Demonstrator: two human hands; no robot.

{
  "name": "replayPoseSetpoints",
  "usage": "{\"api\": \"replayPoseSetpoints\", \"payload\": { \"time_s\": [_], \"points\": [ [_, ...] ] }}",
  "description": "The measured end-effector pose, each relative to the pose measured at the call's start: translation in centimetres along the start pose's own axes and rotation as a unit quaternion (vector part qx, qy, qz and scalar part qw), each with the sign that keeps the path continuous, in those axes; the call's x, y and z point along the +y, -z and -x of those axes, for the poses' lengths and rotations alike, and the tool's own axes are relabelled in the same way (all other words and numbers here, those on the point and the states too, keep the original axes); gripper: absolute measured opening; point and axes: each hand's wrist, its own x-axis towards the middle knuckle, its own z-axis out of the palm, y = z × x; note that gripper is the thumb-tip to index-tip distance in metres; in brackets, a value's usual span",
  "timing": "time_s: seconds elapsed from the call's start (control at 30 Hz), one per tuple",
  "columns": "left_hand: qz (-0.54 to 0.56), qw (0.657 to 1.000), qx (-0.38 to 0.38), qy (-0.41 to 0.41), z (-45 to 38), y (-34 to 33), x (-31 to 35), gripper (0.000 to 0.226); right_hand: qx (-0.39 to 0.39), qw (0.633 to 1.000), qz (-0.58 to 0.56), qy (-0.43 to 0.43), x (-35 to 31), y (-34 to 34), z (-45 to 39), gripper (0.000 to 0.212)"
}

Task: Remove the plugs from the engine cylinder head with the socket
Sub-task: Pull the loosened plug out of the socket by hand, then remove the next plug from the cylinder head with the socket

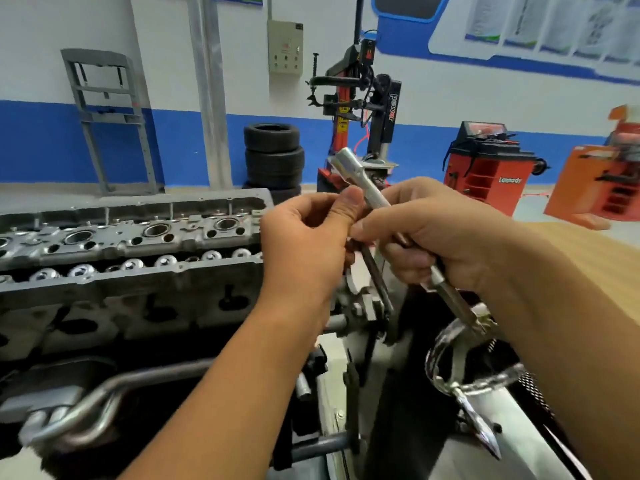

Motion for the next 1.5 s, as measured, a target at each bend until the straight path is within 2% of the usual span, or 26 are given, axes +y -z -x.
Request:
{"api": "replayPoseSetpoints", "payload": {
  "time_s": [0.07,0.17,0.27,0.37,0.5,0.6,0.67,0.8,0.97,1.07,1.27,1.33,1.43,1.5],
  "points": [
    [0.022,0.996,-0.033,0.081,0.7,-4.0,-0.8,0.027,0.058,0.996,-0.049,-0.046,0.7,2.6,2.6,0.013],
    [0.008,0.97,-0.105,0.218,2.6,-10.5,-2.4,0.037,0.157,0.972,-0.141,-0.108,2.0,8.0,7.1,0.02],
    [-0.048,0.935,-0.192,0.296,7.4,-16.1,-4.8,0.014,0.295,0.915,-0.241,-0.129,3.9,14.7,12.4,0.024],
    [-0.128,0.93,-0.233,0.254,12.2,-19.3,-6.4,0.006,0.43,0.844,-0.277,-0.163,7.5,21.3,19.0,0.03],
    [-0.168,0.929,-0.276,0.182,15.3,-20.8,-6.3,0.014,0.567,0.752,-0.172,-0.29,13.2,27.2,29.0,0.027],
    [-0.187,0.913,-0.309,0.186,16.4,-21.0,-6.4,0.014,0.59,0.698,-0.138,-0.382,16.8,29.2,34.6,0.026],
    [-0.194,0.91,-0.303,0.208,16.7,-20.9,-6.7,0.013,0.592,0.681,-0.14,-0.408,18.5,30.0,36.8,0.025],
    [-0.241,0.907,-0.288,0.19,16.9,-20.3,-7.5,0.015,0.607,0.675,-0.126,-0.401,19.1,30.3,37.9,0.012],
    [-0.249,0.911,-0.269,0.19,16.6,-19.5,-8.1,0.015,0.568,0.692,0.026,-0.445,18.1,29.9,37.4,0.028],
    [-0.24,0.915,-0.257,0.199,16.3,-18.9,-8.1,0.014,0.555,0.682,0.091,-0.467,18.2,29.8,36.8,0.032],
    [-0.233,0.923,-0.235,0.197,15.0,-16.7,-8.3,0.016,0.635,0.655,0.068,-0.404,18.5,29.8,35.8,0.033],
    [-0.225,0.927,-0.227,0.199,14.6,-16.1,-8.2,0.016,0.621,0.672,0.081,-0.395,18.2,29.3,34.2,0.045],
    [-0.21,0.933,-0.216,0.196,14.4,-15.0,-8.0,0.019,0.554,0.717,0.145,-0.398,18.5,27.7,30.6,0.061],
    [-0.21,0.937,-0.209,0.185,14.5,-14.0,-7.8,0.021,0.516,0.712,0.232,-0.417,18.9,26.7,28.7,0.056]
  ]
}}
